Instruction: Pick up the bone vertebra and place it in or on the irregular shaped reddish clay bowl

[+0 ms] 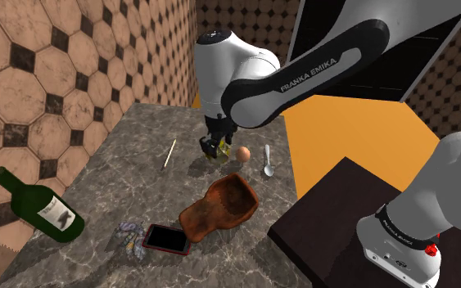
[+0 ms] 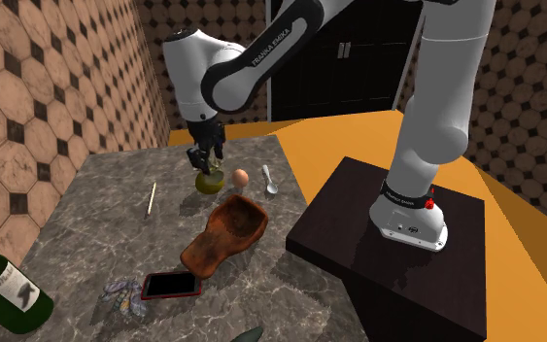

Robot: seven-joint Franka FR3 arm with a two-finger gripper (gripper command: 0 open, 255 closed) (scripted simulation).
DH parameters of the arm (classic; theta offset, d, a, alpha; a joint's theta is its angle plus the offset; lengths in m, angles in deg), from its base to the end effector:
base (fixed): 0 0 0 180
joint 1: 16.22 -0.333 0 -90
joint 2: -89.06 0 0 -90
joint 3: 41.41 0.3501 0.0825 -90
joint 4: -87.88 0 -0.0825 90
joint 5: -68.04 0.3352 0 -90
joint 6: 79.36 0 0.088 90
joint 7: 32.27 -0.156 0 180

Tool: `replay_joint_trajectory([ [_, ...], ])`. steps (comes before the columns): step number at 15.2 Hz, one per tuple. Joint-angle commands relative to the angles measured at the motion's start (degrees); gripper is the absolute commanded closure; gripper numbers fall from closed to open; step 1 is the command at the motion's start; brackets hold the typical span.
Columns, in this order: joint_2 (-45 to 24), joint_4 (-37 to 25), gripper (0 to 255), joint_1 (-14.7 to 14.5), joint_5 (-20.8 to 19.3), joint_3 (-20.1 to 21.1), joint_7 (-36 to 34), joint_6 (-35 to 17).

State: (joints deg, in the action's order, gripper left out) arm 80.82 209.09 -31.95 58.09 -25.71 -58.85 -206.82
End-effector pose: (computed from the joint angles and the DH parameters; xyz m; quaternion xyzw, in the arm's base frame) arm 0.4566 0.2618 0.3625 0.9942 0.0948 0.0116 0.0492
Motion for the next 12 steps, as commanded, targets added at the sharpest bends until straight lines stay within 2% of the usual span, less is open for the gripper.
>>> replay_joint_trajectory([
  [1,2.1,1.9,255,-1.1,0.7,1.1,-1.9,0.3],
  [6,6.8,6.1,255,-4.5,2.6,4.4,-7.3,1.2],
  [12,3.9,7.8,255,-4.5,0.9,4.2,-8.8,-3.1],
])
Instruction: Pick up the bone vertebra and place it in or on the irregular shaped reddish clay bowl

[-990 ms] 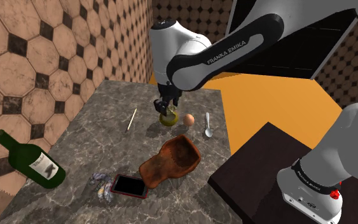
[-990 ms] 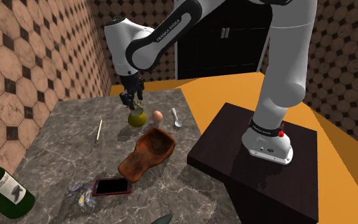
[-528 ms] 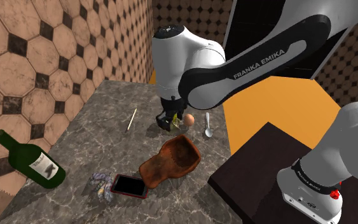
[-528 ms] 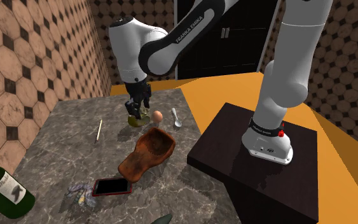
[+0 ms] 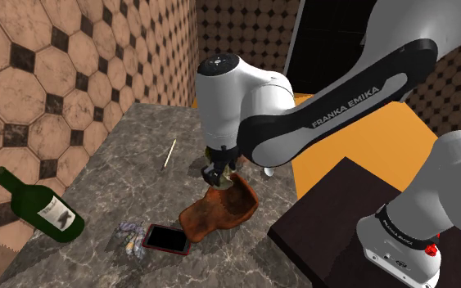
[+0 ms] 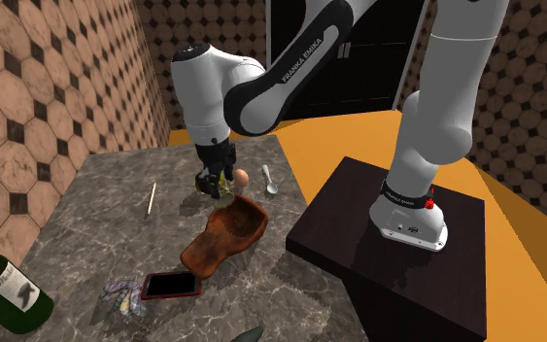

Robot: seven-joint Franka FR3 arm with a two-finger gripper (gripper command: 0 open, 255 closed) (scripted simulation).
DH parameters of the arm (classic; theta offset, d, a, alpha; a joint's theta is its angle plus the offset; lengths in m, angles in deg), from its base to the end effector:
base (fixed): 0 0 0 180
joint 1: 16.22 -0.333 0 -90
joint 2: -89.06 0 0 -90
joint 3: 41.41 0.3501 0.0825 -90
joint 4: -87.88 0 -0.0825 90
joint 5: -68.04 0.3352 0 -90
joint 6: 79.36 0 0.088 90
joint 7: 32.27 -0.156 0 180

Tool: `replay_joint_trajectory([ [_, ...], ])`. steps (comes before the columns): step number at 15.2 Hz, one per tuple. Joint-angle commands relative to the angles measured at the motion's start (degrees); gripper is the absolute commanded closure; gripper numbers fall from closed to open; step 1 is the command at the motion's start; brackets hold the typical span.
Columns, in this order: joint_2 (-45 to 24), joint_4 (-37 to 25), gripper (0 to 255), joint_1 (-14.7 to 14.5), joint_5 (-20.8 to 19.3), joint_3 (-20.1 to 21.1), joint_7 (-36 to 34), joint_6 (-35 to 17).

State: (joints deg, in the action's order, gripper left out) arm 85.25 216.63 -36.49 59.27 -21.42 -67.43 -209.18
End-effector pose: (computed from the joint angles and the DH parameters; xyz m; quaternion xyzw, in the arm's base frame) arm 0.3800 0.3081 0.3531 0.9942 0.0945 0.0115 0.0497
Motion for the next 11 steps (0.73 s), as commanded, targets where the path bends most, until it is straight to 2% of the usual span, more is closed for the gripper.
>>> replay_joint_trajectory([
  [1,-1.0,0.5,255,0.0,-0.7,-0.1,-0.5,-1.5],
  [7,-4.4,1.7,255,-0.2,-2.9,-0.5,-2.4,-5.6],
  [8,-3.8,1.5,255,-0.3,-2.5,-0.4,-2.2,-4.9],
  [9,-3.8,1.5,0,-0.3,-2.5,-0.4,-2.2,-4.9],
  [11,-6.2,3.4,0,-0.6,-4.2,-0.9,-6.0,-10.1],
])
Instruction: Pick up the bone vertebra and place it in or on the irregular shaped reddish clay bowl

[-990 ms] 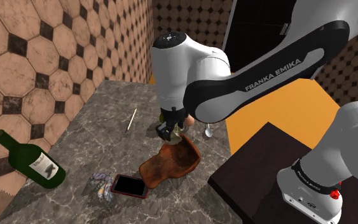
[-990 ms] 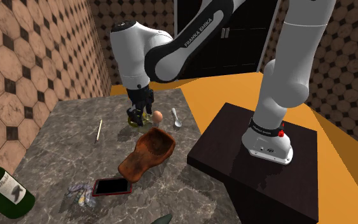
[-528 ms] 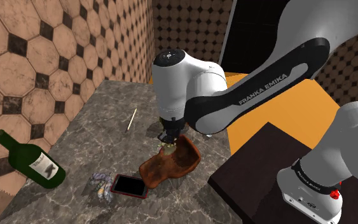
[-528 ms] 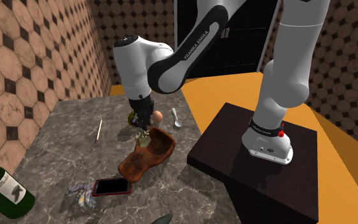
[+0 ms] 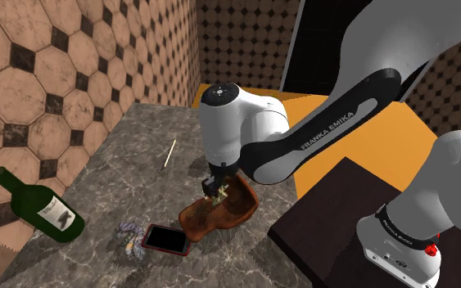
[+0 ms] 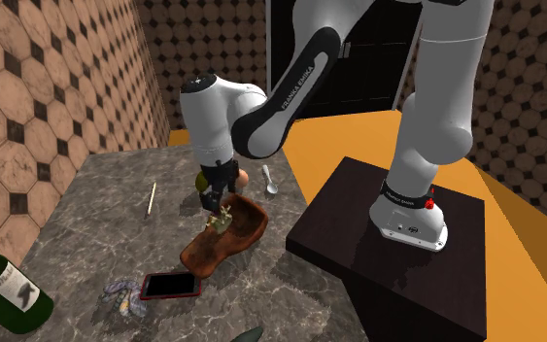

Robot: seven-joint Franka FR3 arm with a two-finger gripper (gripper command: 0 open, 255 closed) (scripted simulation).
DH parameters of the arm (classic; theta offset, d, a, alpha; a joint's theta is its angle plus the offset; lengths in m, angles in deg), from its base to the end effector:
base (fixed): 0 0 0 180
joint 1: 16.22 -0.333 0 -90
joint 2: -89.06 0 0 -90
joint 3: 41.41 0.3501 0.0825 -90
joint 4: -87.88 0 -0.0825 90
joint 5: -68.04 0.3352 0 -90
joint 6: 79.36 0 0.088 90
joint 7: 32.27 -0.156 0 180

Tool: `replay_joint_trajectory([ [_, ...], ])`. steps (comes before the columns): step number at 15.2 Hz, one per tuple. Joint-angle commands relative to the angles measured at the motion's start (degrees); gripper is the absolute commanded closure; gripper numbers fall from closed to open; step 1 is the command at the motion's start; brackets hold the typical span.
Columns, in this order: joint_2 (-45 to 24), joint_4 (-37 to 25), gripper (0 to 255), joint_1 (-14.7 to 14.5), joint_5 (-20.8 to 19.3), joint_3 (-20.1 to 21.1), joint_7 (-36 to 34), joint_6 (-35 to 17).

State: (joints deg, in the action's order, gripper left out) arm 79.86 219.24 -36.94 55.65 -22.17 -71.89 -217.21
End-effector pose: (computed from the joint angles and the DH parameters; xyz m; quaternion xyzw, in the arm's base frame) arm 0.3856 0.3114 0.3035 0.9954 0.0828 0.0154 0.0452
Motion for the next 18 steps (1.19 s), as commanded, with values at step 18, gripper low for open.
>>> replay_joint_trajectory([
  [18,-9.8,1.9,0,-2.3,-7.8,-3.8,-9.9,-13.0],
])
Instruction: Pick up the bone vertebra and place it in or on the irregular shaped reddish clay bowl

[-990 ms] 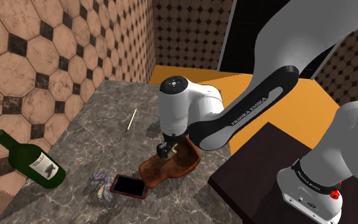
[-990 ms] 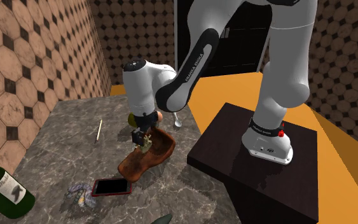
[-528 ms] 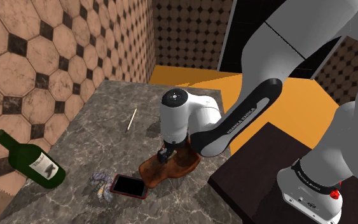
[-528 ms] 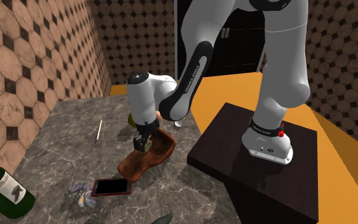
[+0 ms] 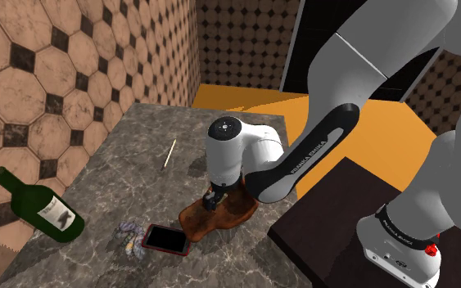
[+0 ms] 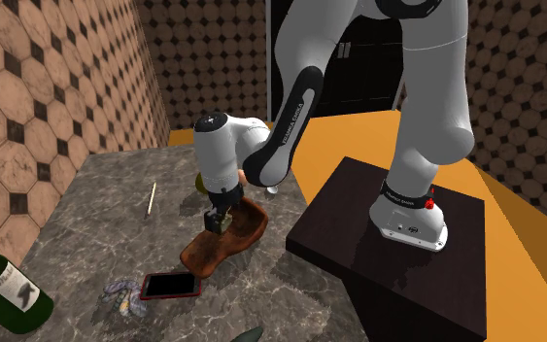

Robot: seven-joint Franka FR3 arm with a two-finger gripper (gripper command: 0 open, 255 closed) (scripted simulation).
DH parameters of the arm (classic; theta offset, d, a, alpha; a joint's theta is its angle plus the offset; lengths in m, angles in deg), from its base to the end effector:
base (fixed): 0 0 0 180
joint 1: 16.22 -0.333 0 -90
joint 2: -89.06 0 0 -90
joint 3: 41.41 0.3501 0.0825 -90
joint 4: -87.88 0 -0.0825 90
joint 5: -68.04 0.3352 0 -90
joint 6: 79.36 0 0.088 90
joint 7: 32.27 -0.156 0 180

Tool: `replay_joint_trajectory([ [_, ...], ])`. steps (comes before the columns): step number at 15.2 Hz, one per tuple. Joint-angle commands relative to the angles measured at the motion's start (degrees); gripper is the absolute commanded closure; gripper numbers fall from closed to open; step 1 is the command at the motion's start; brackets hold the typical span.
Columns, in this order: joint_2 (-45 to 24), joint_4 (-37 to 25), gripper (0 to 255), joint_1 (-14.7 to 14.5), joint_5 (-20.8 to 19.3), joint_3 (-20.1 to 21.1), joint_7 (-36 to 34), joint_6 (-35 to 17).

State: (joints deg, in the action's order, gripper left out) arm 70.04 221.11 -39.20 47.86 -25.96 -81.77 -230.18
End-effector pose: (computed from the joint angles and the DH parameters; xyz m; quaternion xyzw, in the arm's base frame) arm 0.3953 0.3167 0.2268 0.9978 0.0507 0.0285 0.0301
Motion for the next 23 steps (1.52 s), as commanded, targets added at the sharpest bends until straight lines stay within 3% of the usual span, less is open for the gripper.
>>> replay_joint_trajectory([
  [1,0.0,0.0,255,0.0,0.0,0.0,0.0,0.0],
  [10,0.0,0.0,255,0.0,0.0,0.0,0.0,0.0],
  [23,9.2,0.1,255,2.2,7.2,3.3,5.7,8.3],
])
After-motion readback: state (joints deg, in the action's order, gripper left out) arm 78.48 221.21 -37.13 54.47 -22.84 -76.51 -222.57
